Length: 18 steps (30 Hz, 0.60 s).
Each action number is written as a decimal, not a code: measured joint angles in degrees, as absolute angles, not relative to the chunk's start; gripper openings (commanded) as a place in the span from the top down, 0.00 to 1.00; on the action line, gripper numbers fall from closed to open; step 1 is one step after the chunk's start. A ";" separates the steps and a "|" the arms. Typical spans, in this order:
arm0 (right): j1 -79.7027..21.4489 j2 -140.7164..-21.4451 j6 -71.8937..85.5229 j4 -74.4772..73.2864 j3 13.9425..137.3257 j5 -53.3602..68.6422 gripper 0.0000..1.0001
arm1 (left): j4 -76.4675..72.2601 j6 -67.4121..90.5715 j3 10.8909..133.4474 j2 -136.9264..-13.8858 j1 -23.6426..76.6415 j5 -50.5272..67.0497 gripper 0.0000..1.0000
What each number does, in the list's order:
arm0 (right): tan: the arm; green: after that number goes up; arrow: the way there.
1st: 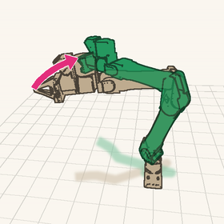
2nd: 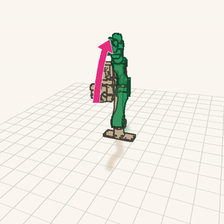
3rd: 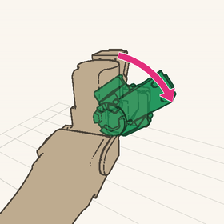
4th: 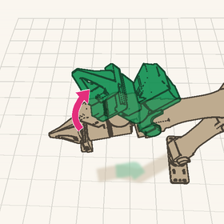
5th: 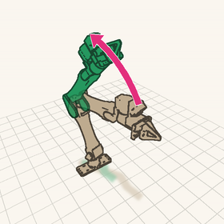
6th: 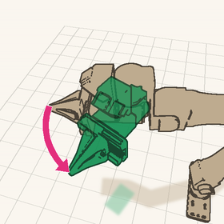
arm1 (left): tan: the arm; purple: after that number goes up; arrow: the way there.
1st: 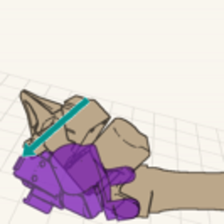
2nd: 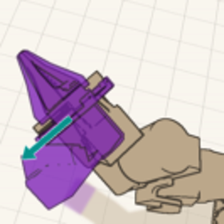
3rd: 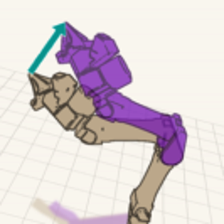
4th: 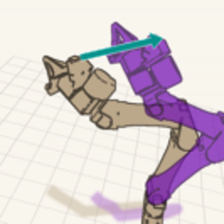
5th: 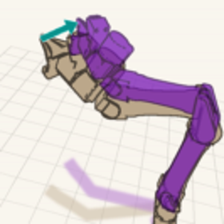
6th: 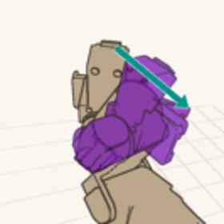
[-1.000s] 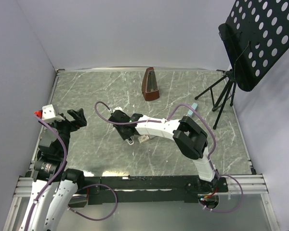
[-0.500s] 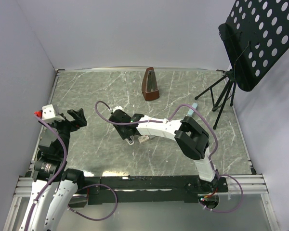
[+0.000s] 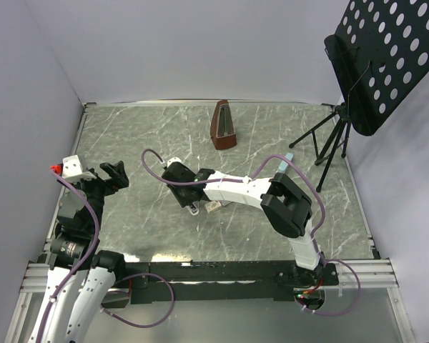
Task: Load the staples into the stapler
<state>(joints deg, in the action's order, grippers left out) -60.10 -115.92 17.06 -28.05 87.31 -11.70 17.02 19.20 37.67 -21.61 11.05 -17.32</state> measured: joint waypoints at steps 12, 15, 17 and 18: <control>-60.10 -115.92 17.06 -28.10 87.31 -10.61 0.64 | 17.02 19.20 37.67 -21.61 11.05 -17.30 0.01; -60.10 -115.92 17.04 -28.03 87.31 -10.33 0.65 | 17.02 19.20 37.67 -21.61 11.05 -17.30 0.01; -60.10 -115.92 17.02 -27.68 87.13 -10.20 0.65 | 17.02 19.18 37.67 -21.61 11.05 -17.30 0.01; -60.10 -115.90 17.04 -27.51 86.96 -10.22 0.64 | 17.02 19.18 37.67 -21.61 11.05 -17.30 0.01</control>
<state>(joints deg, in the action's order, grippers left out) -60.10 -115.90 17.04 -27.51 86.96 -10.22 17.02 19.18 37.67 -21.61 11.05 -17.30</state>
